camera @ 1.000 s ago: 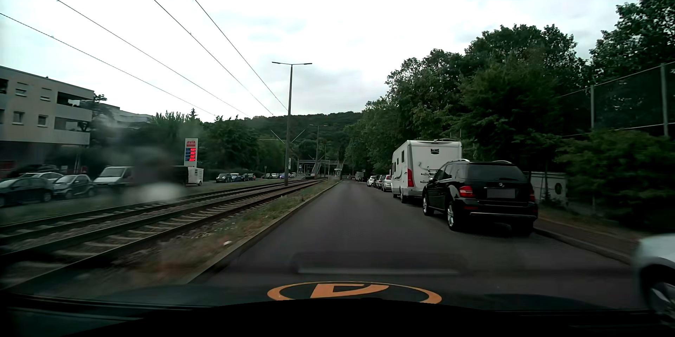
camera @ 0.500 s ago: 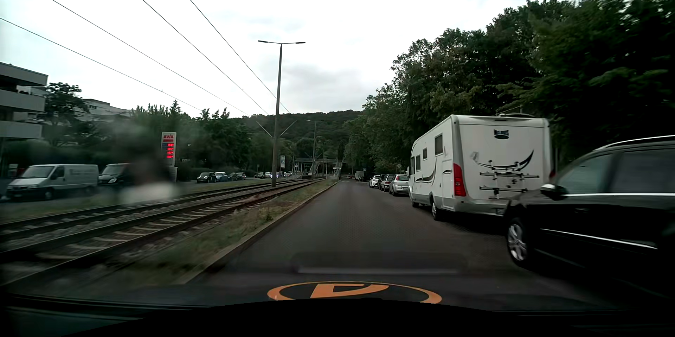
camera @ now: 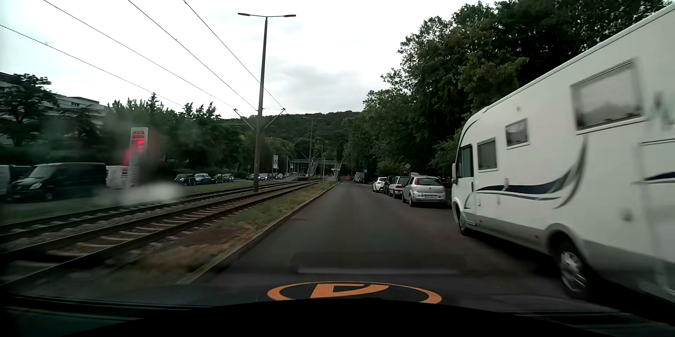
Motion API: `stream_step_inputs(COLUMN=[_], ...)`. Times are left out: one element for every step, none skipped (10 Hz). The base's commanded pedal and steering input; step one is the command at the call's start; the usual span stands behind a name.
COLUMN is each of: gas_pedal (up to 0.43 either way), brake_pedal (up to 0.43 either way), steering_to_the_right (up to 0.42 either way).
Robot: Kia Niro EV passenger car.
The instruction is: Follow the waypoints while adhering to traffic rules and regulations
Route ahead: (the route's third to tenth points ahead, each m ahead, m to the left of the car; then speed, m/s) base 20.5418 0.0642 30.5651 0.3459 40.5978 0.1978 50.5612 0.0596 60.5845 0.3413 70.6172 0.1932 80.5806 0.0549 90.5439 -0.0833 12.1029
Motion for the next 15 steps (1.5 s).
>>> stream_step_inputs(gas_pedal=[0.028,0.028,0.028,0.028,0.028,0.028,0.028,0.028,0.020,0.020,0.020,0.020,0.020,0.020,0.020], brake_pedal=[0.000,0.000,0.000,0.000,0.000,0.000,0.000,0.000,0.000,0.000,0.000,0.000,0.000,0.000,0.000], steering_to_the_right=[0.003,0.003,0.003,0.003,0.002,0.002,0.001,0.001,0.001,0.000,0.001,0.001,0.001,0.001,0.001])
